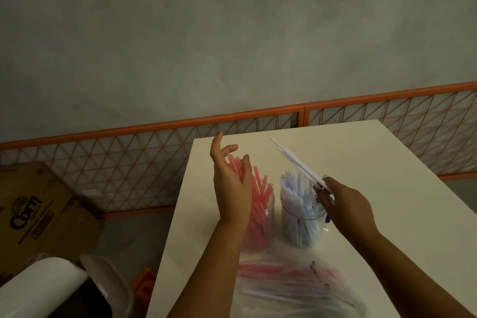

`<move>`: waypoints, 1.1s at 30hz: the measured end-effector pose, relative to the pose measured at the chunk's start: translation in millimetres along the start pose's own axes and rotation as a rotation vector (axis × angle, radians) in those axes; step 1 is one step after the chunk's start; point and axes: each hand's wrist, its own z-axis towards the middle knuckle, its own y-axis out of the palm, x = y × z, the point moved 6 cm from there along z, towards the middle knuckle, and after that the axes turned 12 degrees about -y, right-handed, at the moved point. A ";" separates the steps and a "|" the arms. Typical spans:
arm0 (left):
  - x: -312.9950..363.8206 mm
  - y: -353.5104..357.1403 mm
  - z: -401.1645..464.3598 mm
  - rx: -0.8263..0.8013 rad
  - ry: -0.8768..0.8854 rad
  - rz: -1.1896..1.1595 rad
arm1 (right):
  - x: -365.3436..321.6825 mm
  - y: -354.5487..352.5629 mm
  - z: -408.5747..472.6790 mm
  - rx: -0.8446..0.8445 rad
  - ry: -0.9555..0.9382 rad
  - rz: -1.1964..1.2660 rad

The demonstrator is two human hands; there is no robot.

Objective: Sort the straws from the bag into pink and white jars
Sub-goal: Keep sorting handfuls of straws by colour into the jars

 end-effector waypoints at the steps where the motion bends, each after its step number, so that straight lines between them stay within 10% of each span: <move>1: -0.6 -0.5 0.8 -0.005 -0.014 -0.006 | 0.1 -0.6 0.5 0.000 0.001 0.037; 9: 15.7 -1.5 -5.6 0.010 0.116 0.125 | -17.2 -31.4 10.7 0.175 -0.043 0.402; 18: -40.4 26.2 -14.5 -0.454 -0.118 0.891 | -28.8 -50.8 35.8 0.268 -0.071 1.037; 24: -12.7 31.5 -28.7 -0.309 0.054 0.754 | -23.2 -34.6 45.7 0.317 -0.046 1.096; 33: -16.5 78.1 -64.3 -0.499 0.152 1.014 | -16.4 -6.3 43.5 0.212 -0.061 0.985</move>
